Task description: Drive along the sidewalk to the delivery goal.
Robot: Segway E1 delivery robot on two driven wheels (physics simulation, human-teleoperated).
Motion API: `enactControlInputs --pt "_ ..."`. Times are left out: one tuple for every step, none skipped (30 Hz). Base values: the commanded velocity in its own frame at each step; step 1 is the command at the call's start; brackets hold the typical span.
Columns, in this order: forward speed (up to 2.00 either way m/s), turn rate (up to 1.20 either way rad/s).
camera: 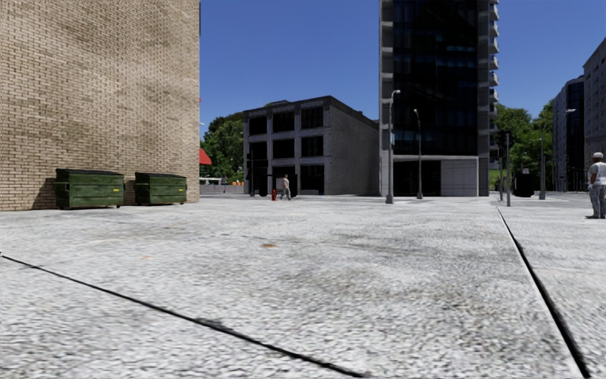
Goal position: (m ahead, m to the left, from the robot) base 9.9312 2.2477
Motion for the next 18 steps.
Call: enactControlInputs --pt "2.0 0.0" --pt "2.0 0.0" --pt "2.0 0.0" --pt "2.0 0.0" --pt "2.0 0.0" --pt "2.0 0.0" --pt "2.0 0.0" --pt "2.0 0.0" --pt "2.0 0.0" --pt "2.0 0.0" --pt "2.0 0.0" --pt "2.0 0.0" --pt "2.0 0.0" --pt "2.0 0.0" --pt "2.0 0.0" --pt "2.0 0.0" --pt "2.0 0.0" --pt "2.0 0.0"
